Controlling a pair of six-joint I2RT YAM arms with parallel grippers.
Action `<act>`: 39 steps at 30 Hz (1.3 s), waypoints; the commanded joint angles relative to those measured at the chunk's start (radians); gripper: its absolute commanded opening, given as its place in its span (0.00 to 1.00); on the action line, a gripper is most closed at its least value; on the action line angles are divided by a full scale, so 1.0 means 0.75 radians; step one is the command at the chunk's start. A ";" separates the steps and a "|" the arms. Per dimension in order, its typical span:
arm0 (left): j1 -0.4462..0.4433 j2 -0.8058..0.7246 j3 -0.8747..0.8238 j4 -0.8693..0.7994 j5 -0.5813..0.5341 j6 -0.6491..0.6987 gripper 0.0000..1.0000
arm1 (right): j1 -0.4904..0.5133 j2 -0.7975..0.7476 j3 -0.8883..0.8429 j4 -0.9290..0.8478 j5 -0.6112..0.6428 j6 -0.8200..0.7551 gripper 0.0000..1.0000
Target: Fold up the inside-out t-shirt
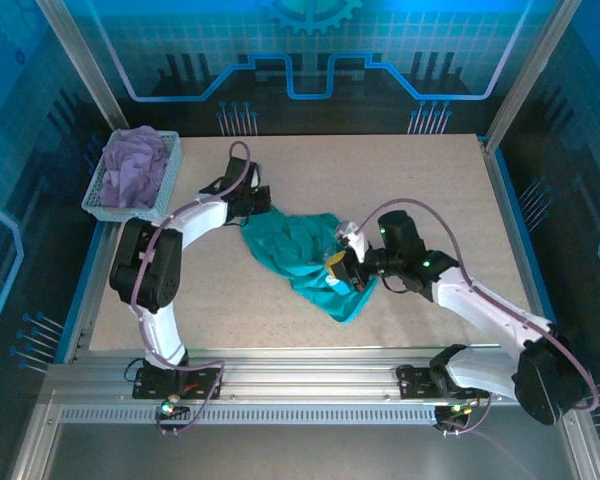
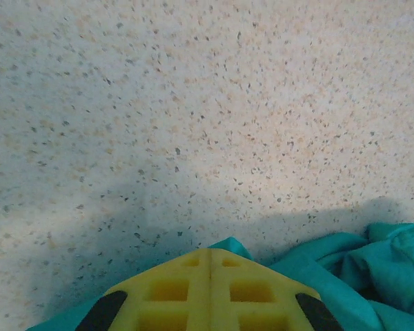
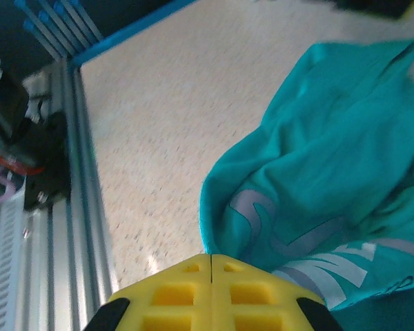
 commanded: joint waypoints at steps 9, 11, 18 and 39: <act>0.012 -0.496 -0.229 0.160 0.112 -0.074 0.04 | -0.048 -0.103 0.075 0.084 0.094 0.045 0.00; 0.012 -0.451 -0.227 0.102 0.128 -0.058 0.27 | -0.049 -0.086 0.055 0.083 0.091 0.046 0.00; 0.014 -0.165 -0.096 -0.073 0.133 0.016 0.59 | -0.044 -0.083 -0.040 0.104 0.090 0.081 0.00; 0.020 0.191 0.137 -0.128 0.326 0.012 0.00 | -0.044 -0.070 -0.054 0.121 0.122 0.086 0.00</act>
